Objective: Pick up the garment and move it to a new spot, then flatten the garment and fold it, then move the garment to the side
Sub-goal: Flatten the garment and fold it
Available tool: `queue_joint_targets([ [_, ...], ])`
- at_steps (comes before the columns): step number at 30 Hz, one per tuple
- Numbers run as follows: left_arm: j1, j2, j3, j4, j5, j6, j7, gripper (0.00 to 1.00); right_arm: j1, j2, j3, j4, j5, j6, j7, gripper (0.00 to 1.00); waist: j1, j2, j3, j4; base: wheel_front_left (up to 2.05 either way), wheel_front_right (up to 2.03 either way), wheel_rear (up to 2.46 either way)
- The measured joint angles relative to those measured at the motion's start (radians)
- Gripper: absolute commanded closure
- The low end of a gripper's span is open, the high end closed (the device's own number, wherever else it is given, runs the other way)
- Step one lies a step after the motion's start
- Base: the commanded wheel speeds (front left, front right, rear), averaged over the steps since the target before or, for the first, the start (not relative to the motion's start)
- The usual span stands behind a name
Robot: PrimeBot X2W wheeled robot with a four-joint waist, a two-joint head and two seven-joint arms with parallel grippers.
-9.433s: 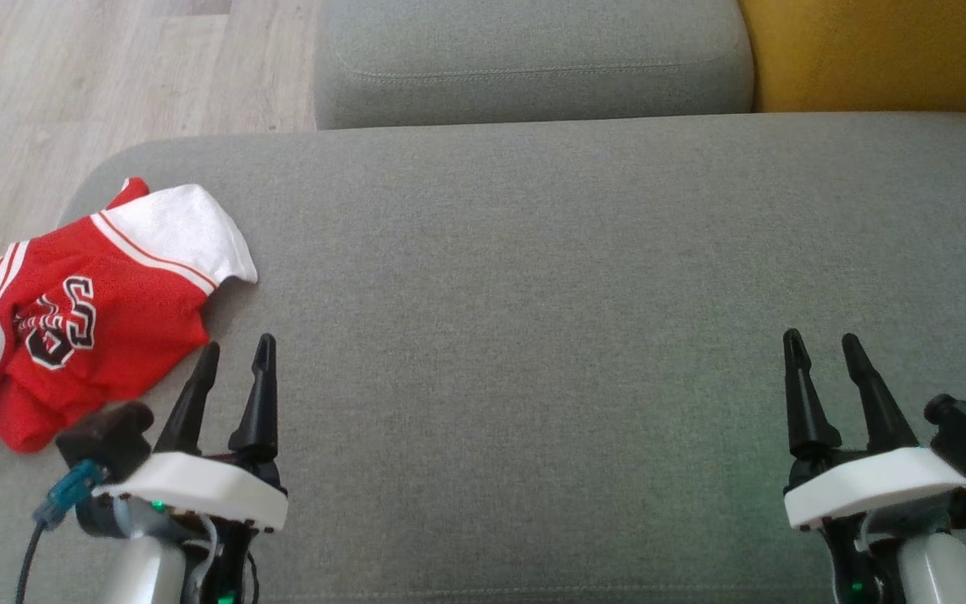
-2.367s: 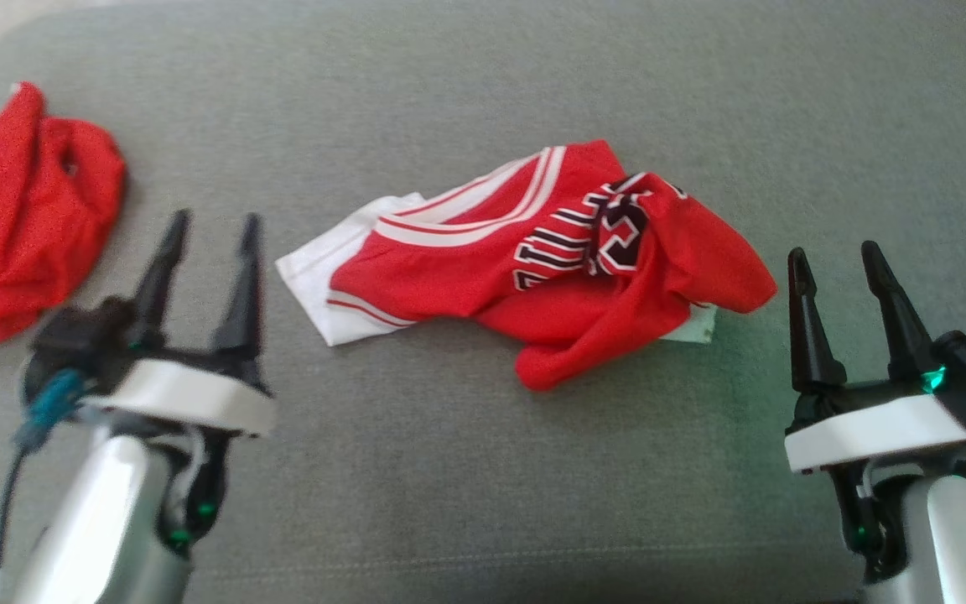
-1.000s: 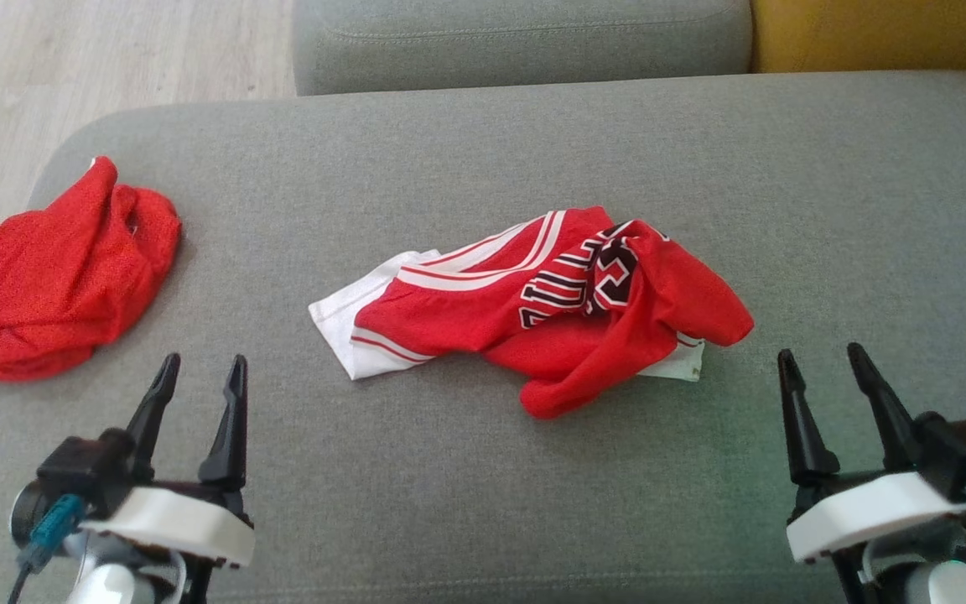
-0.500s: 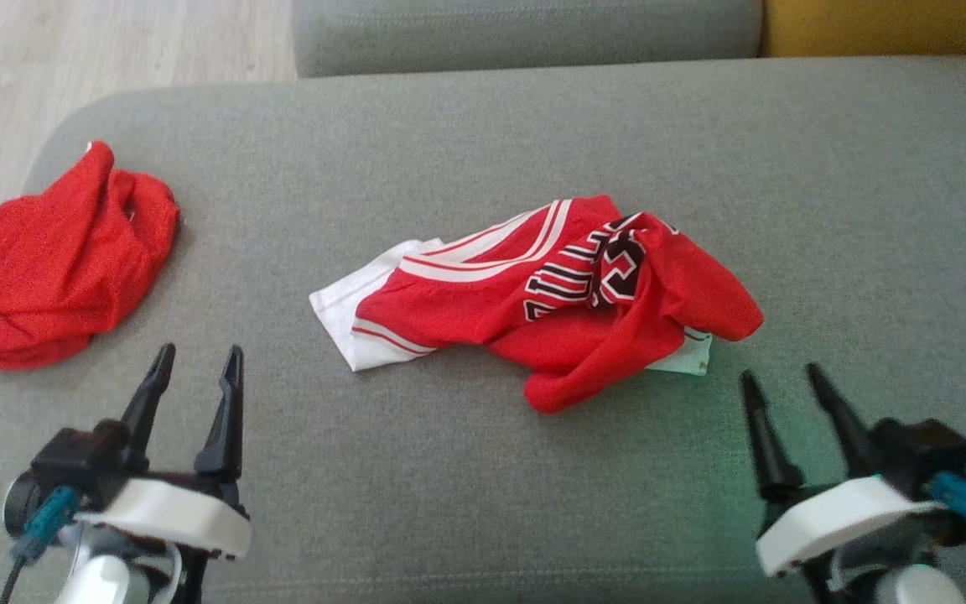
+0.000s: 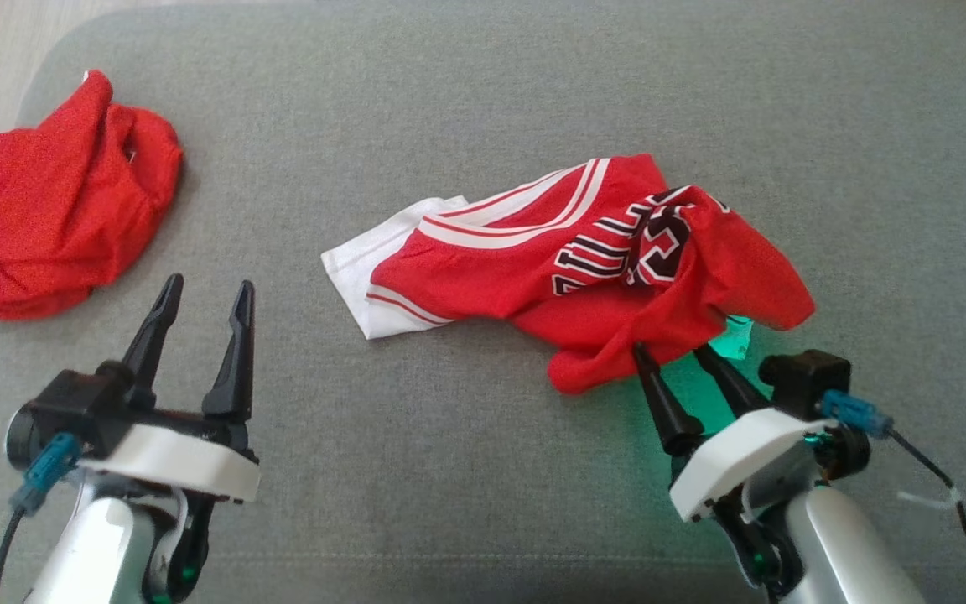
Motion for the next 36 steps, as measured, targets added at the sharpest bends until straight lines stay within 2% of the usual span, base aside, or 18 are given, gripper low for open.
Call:
queue_joint_targets([
  [1, -0.003, 0.000, 0.000, 0.001, 0.002, 0.000, 0.000, 0.00, -0.008, 0.000, 0.006, 0.012, 0.008, 0.000, 0.000, 0.00, 0.0000, 0.0000, 0.003, 0.003, 0.00, 0.00, 0.00],
  [2, -0.005, 0.000, 0.000, 0.003, 0.004, 0.000, 0.000, 0.00, -0.013, 0.000, 0.012, 0.018, 0.009, 0.000, -0.002, 0.52, 0.0000, 0.0000, 0.005, 0.005, 0.00, 0.00, 0.00],
  [3, -0.007, -0.001, -0.001, 0.004, 0.007, 0.000, 0.000, 0.00, -0.018, -0.001, 0.019, 0.020, 0.017, 0.000, -0.005, 1.00, 0.0000, 0.0000, 0.006, 0.006, 0.00, 0.00, 0.00],
  [8, -0.011, -0.003, -0.002, 0.018, 0.007, -0.001, -0.004, 0.00, -0.028, -0.001, 0.031, -0.008, 0.028, 0.000, -0.031, 1.00, 0.0000, 0.0000, 0.007, 0.008, 0.00, 0.00, 0.00],
  [14, -0.014, -0.008, 0.003, 0.021, 0.007, 0.000, -0.005, 0.00, -0.029, -0.001, 0.017, -0.156, 0.025, 0.000, -0.007, 1.00, 0.0000, 0.0000, 0.010, -0.006, 0.00, 0.00, 0.00],
  [19, -0.020, -0.010, 0.014, 0.018, 0.008, 0.000, -0.006, 0.00, -0.063, -0.002, -0.055, -0.278, -0.011, 0.000, 0.055, 1.00, 0.0000, 0.0000, 0.021, -0.007, 0.00, 0.00, 0.00],
  [23, -0.031, -0.016, 0.017, 0.017, 0.008, 0.000, -0.006, 0.00, -0.122, -0.009, -0.137, -0.331, -0.030, 0.000, 0.092, 1.00, 0.0000, 0.0000, 0.040, -0.002, 0.00, 0.00, 0.00],
  [29, -0.081, -0.030, 0.018, 0.010, 0.018, -0.010, -0.006, 0.00, -0.205, -0.037, -0.241, -0.289, -0.019, 0.000, 0.131, 1.00, 0.0000, 0.0000, 0.081, 0.014, 0.00, 0.00, 0.00],
  [36, -0.134, -0.053, 0.020, 0.004, 0.036, -0.034, -0.012, 0.00, -0.353, -0.101, -0.303, -0.100, 0.008, 0.000, 0.147, 1.00, 0.0001, 0.0000, 0.149, 0.041, 0.00, 0.00, 0.00],
])
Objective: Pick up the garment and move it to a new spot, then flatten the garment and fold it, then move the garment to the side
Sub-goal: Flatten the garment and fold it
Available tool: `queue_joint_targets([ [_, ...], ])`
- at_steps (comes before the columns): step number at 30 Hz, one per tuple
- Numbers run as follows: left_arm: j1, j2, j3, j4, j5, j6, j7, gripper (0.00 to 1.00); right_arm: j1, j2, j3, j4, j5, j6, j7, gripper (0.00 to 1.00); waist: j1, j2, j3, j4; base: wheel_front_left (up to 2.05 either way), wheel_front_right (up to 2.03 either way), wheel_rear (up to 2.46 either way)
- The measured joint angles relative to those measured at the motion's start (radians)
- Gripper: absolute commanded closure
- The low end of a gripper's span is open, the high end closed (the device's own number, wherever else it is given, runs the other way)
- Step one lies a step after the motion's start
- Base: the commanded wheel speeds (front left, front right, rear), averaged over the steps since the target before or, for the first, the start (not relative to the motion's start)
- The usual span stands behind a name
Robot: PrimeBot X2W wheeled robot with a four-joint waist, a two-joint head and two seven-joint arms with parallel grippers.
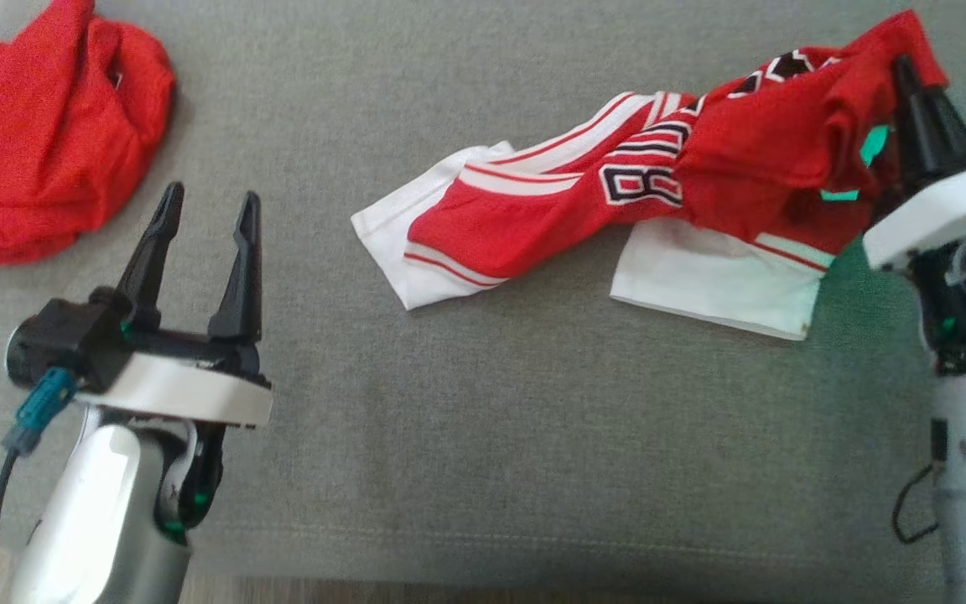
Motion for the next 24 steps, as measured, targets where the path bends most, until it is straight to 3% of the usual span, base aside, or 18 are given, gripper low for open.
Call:
queue_joint_targets([
  [4, -0.022, -0.015, 0.006, 0.006, 0.011, -0.011, 0.000, 0.00, -0.048, -0.025, -0.015, 0.126, 0.010, 0.000, -0.003, 1.00, 0.0001, 0.0000, 0.031, 0.015, 0.00, 0.00, 0.00],
  [5, -0.025, -0.018, 0.007, 0.010, 0.014, -0.012, 0.000, 0.00, -0.048, -0.026, -0.022, 0.155, 0.012, 0.000, -0.008, 0.74, 0.0001, 0.0000, 0.034, 0.019, 0.00, 0.00, 0.00],
  [6, -0.027, -0.021, 0.010, 0.014, 0.016, -0.018, 0.000, 0.00, -0.046, -0.026, -0.029, 0.185, 0.012, 0.000, -0.015, 0.27, 0.0000, 0.0000, 0.036, 0.020, 0.00, 0.00, 0.00],
  [7, -0.027, -0.023, 0.012, 0.016, 0.016, -0.019, 0.000, 0.00, -0.043, -0.026, -0.036, 0.210, 0.012, 0.000, -0.022, 0.00, 0.0000, 0.0000, 0.036, 0.020, 0.00, 0.00, 0.00],
  [11, -0.027, -0.038, 0.017, 0.026, 0.027, -0.028, 0.000, 0.00, -0.025, -0.023, -0.080, 0.260, 0.019, 0.000, -0.091, 0.00, -0.0001, 0.0000, 0.029, 0.016, 0.00, 0.00, 0.00],
  [16, -0.025, -0.041, 0.045, 0.032, 0.034, -0.028, 0.000, 0.00, 0.053, -0.018, -0.110, 0.229, 0.006, 0.000, -0.203, 0.00, -0.0002, 0.0000, 0.006, 0.004, 0.00, 0.00, 0.00],
  [20, -0.002, -0.042, 0.058, 0.034, 0.050, -0.028, 0.000, 0.00, 0.133, -0.015, -0.113, 0.109, -0.074, 0.000, -0.287, 0.00, -0.0002, 0.0000, -0.022, -0.012, 0.00, 0.00, 0.00],
  [21, 0.020, -0.042, 0.068, 0.036, 0.052, -0.027, 0.000, 0.00, 0.168, 0.003, -0.109, 0.028, -0.121, 0.000, -0.305, 0.00, -0.0002, 0.0000, -0.038, -0.021, 0.00, 0.00, 0.00],
  [24, 0.043, -0.042, 0.072, 0.040, 0.054, -0.027, 0.000, 0.00, 0.223, 0.028, -0.070, -0.079, -0.174, 0.000, -0.303, 0.00, -0.0002, 0.0000, -0.062, -0.034, 0.00, 0.00, 0.00],
])
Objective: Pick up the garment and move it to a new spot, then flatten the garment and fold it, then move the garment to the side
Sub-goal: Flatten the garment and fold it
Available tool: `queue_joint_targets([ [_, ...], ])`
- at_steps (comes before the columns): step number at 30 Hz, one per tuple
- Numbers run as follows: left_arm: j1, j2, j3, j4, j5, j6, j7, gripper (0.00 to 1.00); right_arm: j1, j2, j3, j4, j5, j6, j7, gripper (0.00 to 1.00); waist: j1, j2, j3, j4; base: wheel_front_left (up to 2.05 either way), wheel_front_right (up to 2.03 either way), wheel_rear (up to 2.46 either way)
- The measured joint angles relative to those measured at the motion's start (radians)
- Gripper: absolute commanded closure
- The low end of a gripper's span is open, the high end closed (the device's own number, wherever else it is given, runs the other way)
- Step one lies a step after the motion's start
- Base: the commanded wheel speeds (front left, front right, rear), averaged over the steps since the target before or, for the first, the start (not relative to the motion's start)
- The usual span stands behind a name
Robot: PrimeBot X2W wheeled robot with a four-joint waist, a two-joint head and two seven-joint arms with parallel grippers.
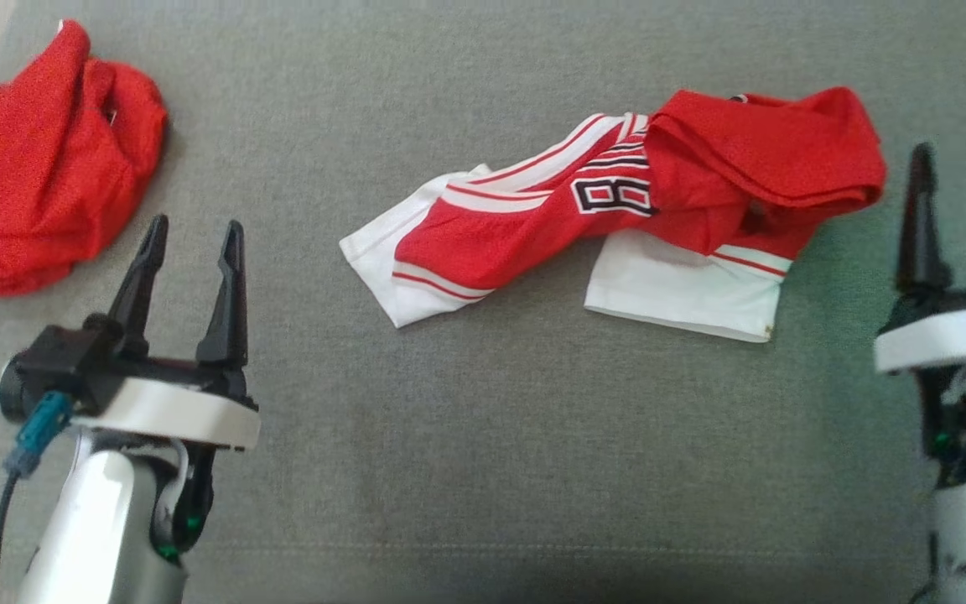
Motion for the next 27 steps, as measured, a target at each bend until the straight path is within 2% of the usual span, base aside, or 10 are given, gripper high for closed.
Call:
queue_joint_targets([
  [5, 0.023, 0.001, -0.001, 0.007, 0.015, 0.007, 0.000, 0.00, 0.118, 0.030, 0.098, -0.124, -0.047, 0.000, 0.051, 0.00, 0.0000, 0.0000, -0.041, -0.017, 0.00, 0.00, 0.00],
  [12, 0.057, 0.005, -0.002, 0.010, 0.015, 0.016, 0.000, 0.00, 0.231, 0.057, 0.128, -0.184, -0.044, 0.000, 0.074, 0.00, 0.0000, 0.0000, -0.080, -0.030, 0.00, 0.00, 0.00],
  [27, 0.073, 0.017, -0.012, -0.011, 0.015, 0.031, 0.018, 0.00, 0.250, 0.071, 0.134, -0.210, -0.034, 0.000, 0.092, 0.00, 0.0000, 0.0000, -0.082, -0.038, 0.00, 0.00, 0.00],
])
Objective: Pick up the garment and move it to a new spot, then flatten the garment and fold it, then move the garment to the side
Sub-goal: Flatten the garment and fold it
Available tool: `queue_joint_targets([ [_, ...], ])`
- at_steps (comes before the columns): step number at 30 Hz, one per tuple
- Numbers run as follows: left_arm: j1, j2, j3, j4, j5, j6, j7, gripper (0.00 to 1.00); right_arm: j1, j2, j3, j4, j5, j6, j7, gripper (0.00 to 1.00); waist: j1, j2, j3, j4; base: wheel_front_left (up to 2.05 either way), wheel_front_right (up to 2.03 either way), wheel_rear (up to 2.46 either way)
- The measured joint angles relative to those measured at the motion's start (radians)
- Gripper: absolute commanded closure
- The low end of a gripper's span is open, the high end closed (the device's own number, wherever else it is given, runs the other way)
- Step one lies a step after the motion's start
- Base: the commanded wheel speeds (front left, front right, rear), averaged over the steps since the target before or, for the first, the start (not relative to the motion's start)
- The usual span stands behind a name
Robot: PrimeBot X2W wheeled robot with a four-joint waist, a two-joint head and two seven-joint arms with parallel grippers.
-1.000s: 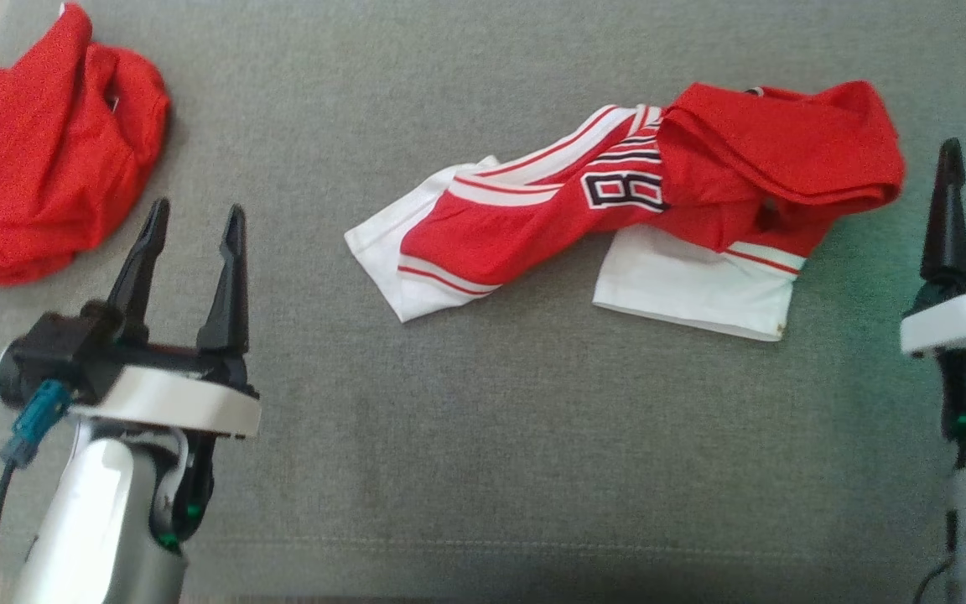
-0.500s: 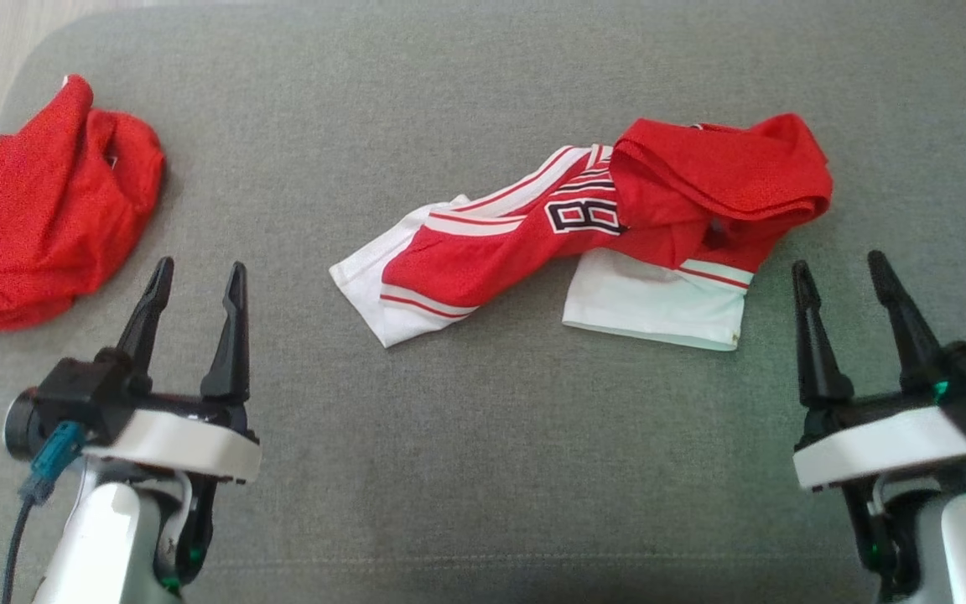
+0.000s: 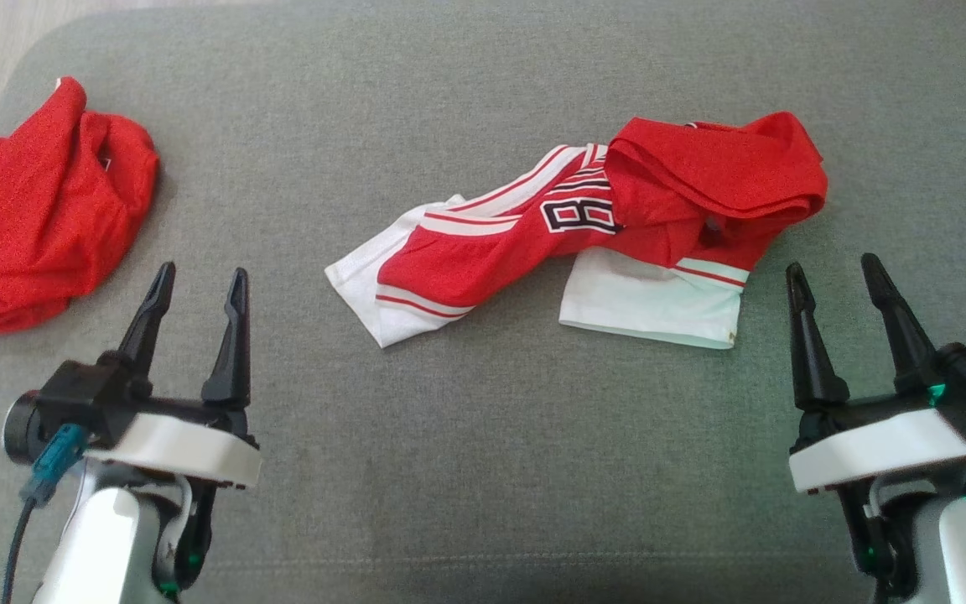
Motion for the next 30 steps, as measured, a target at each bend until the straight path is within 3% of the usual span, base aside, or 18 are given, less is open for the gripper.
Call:
queue_joint_targets([
  [8, -0.003, 0.002, -0.017, -0.010, 0.000, 0.002, 0.000, 0.00, -0.019, 0.000, 0.039, 0.017, 0.007, 0.000, 0.032, 0.00, 0.0000, 0.0000, 0.031, 0.008, 0.00, 0.00, 0.00],
  [18, -0.087, -0.002, -0.027, -0.007, 0.000, -0.006, -0.002, 0.00, -0.272, -0.001, 0.164, 0.167, 0.015, 0.000, 0.178, 0.00, 0.0001, 0.0000, 0.118, 0.039, 0.00, 0.00, 0.00],
  [26, -0.110, -0.016, -0.046, 0.024, 0.000, -0.022, -0.011, 0.00, -0.390, -0.005, 0.182, 0.276, -0.058, 0.000, 0.279, 0.00, 0.0001, 0.0000, 0.149, 0.068, 0.00, 0.00, 0.00],
  [27, -0.110, -0.016, -0.047, 0.026, 0.000, -0.022, -0.011, 0.00, -0.390, -0.005, 0.178, 0.276, -0.066, 0.000, 0.280, 0.04, 0.0001, 0.0000, 0.150, 0.070, 0.00, 0.00, 0.00],
  [28, -0.110, -0.017, -0.047, 0.029, 0.000, -0.022, -0.011, 0.00, -0.390, -0.005, 0.172, 0.276, -0.066, 0.000, 0.280, 0.58, 0.0001, 0.0000, 0.151, 0.072, 0.00, 0.00, 0.00],
  [29, -0.110, -0.018, -0.047, 0.030, 0.000, -0.022, -0.011, 0.00, -0.390, -0.005, 0.165, 0.276, -0.066, 0.000, 0.280, 1.00, 0.0001, 0.0000, 0.152, 0.073, 0.00, 0.00, 0.00],
  [30, -0.110, -0.018, -0.047, 0.031, 0.000, -0.022, -0.012, 0.00, -0.389, -0.005, 0.156, 0.275, -0.066, 0.000, 0.280, 1.00, 0.0001, 0.0000, 0.152, 0.072, 0.00, 0.00, 0.00],
])
